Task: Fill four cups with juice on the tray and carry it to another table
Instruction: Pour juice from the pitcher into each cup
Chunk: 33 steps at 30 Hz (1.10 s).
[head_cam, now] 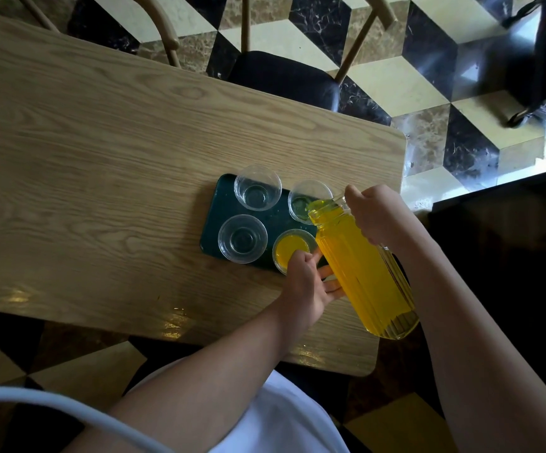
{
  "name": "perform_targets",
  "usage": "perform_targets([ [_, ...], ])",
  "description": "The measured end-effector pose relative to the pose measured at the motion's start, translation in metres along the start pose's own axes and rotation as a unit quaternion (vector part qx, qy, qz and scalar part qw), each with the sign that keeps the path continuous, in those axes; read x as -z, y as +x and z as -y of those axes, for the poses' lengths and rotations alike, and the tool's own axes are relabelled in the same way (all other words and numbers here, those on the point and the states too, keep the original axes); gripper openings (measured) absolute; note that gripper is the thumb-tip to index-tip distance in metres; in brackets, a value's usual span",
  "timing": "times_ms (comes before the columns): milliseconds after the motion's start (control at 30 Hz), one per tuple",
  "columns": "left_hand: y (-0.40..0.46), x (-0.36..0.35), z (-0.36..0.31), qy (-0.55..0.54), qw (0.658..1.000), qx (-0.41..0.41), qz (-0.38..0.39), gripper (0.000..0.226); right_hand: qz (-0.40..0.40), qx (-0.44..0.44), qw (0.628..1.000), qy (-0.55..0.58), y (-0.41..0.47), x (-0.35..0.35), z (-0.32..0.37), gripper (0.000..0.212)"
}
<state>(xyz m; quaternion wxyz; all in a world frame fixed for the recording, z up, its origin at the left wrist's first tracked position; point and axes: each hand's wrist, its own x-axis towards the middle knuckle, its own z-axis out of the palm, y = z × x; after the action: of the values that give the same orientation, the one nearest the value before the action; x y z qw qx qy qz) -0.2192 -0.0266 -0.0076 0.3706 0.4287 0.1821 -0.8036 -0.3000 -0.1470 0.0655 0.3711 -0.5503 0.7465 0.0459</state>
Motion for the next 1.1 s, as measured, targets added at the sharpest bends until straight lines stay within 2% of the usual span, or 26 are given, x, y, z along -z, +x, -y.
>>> perform_targets([
  [1100, -0.0083, -0.0027, -0.0022, 0.004, 1.0, -0.002, 0.013, 0.065, 0.01, -0.021, 1.0, 0.006, -0.0014, 0.0004, 0.0064, 0.048],
])
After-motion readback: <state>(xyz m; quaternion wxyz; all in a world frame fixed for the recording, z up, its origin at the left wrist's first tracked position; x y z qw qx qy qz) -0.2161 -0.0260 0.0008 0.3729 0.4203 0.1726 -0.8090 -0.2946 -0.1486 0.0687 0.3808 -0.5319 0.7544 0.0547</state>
